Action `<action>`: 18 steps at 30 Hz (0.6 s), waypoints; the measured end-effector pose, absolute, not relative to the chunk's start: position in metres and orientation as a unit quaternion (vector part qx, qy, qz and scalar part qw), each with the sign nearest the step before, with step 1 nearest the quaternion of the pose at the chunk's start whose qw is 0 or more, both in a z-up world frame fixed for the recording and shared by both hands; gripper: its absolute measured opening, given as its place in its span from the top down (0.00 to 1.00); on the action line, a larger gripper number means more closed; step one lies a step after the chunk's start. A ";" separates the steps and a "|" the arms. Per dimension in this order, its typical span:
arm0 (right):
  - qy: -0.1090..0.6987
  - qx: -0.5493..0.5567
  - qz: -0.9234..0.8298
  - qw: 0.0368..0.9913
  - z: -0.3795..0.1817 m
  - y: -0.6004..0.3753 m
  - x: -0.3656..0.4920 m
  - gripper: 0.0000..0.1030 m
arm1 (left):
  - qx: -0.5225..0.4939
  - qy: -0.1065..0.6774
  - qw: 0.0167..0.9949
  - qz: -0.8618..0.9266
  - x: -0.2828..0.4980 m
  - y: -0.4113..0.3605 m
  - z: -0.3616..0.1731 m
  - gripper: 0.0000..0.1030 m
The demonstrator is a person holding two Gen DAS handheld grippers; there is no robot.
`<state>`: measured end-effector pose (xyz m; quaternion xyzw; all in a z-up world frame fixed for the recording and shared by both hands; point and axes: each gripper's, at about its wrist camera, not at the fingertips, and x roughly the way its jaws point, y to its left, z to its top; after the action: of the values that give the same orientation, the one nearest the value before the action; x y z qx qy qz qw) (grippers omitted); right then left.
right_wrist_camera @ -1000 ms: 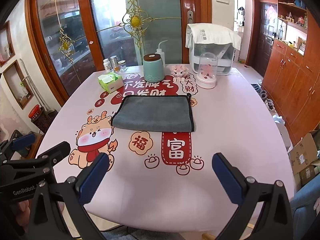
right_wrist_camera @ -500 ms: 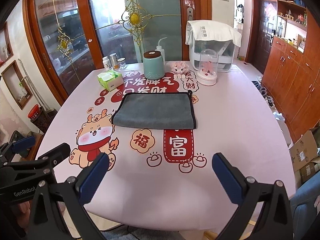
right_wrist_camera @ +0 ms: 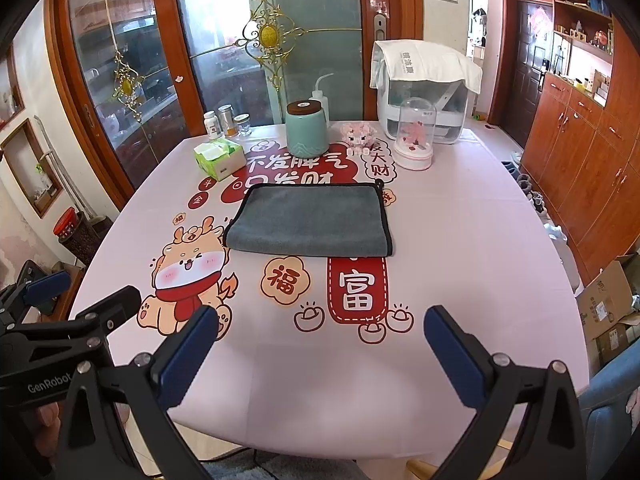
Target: Fold towel
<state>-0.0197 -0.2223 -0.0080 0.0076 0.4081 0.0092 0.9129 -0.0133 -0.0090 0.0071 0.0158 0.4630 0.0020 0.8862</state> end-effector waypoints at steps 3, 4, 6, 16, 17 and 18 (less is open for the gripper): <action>0.409 0.007 0.009 0.913 -0.008 -0.222 -0.020 0.00 | 0.015 0.465 0.885 0.002 -0.014 -0.007 0.006 0.00; 0.409 0.006 0.009 0.912 -0.008 -0.221 -0.021 0.00 | 0.015 0.465 0.885 0.002 -0.014 -0.006 0.005 0.00; 0.409 0.006 0.009 0.912 -0.008 -0.221 -0.021 0.00 | 0.015 0.466 0.885 0.002 -0.015 -0.005 0.006 0.00; 0.410 0.005 0.009 0.912 -0.008 -0.220 -0.021 0.00 | 0.015 0.466 0.885 0.001 -0.015 -0.004 0.006 0.00; 0.410 0.005 0.009 0.912 -0.008 -0.220 -0.021 0.00 | 0.015 0.466 0.885 0.001 -0.015 -0.004 0.006 0.00; 0.410 0.005 0.009 0.912 -0.008 -0.219 -0.022 0.00 | 0.015 0.466 0.885 0.002 -0.016 -0.004 0.006 0.00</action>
<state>-0.0215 -0.2194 -0.0080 0.0049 0.4097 0.0090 0.9122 -0.0156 -0.0038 0.0057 0.0150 0.4663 0.0017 0.8845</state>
